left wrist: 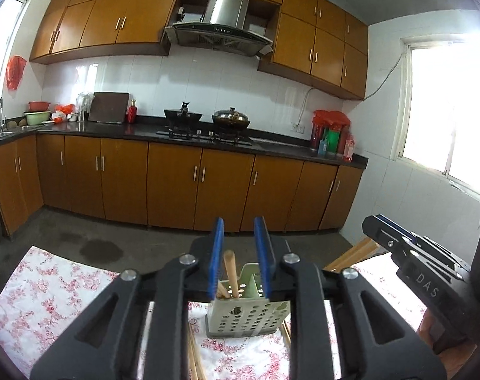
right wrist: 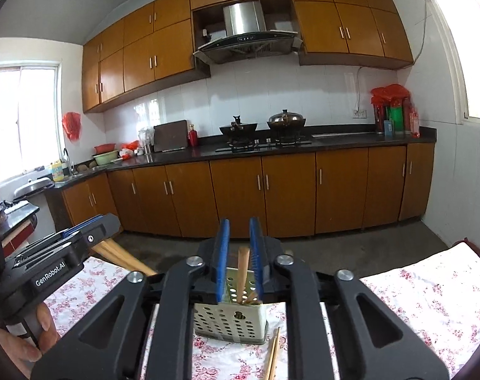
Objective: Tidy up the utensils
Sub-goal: 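Open the right tool over the holder while the left tool releases its chopstick too, then lower the right tool onto another chopstick while the left tool grasps one too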
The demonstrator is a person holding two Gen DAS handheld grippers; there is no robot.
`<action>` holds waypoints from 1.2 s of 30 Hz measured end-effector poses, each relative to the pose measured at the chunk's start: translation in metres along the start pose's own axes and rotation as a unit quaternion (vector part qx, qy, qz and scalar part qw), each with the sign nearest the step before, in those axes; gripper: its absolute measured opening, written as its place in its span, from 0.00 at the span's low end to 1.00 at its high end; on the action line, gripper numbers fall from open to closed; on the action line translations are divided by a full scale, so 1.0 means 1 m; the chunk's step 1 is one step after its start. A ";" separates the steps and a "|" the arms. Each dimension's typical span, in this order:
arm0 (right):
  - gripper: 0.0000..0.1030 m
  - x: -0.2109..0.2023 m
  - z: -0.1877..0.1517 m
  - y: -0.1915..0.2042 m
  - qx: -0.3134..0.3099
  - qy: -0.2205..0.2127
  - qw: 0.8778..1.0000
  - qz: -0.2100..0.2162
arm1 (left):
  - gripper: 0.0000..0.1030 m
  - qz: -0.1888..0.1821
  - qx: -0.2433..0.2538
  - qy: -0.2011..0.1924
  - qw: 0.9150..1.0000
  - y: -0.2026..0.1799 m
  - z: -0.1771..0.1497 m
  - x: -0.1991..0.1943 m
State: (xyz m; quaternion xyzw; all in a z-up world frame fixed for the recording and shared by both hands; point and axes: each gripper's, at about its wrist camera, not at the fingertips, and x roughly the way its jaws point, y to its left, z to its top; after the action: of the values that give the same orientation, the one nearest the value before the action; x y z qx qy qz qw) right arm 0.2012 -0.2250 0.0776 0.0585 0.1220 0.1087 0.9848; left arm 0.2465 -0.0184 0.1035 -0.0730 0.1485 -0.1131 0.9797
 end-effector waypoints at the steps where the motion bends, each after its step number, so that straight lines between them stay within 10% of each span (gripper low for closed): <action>1: 0.18 -0.005 0.003 -0.001 0.001 -0.004 1.000 0.000 | 0.24 0.000 -0.001 -0.005 1.000 0.001 0.002 -0.005; 10: 0.27 -0.052 -0.020 -0.022 0.012 0.012 1.000 -0.020 | 0.34 0.020 -0.006 -0.001 1.000 0.022 -0.027 -0.067; 17: 0.26 -0.003 -0.128 -0.046 0.038 0.229 0.972 -0.020 | 0.33 0.066 -0.014 0.144 0.987 0.058 -0.118 -0.048; 22: 0.20 0.018 -0.183 -0.034 0.030 0.307 0.951 -0.012 | 0.26 0.062 -0.037 0.220 0.973 0.073 -0.172 -0.035; 36: 0.07 0.019 -0.191 -0.054 0.023 0.315 0.947 -0.066 | 0.19 0.033 -0.012 0.292 0.956 0.041 -0.210 -0.006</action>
State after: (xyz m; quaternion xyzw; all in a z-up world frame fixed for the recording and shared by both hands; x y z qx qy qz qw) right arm 0.1820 -0.2558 -0.1188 0.0354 0.4316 0.0537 0.8998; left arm 0.1841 -0.0002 -0.1007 -0.0435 0.4319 -0.0955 0.8958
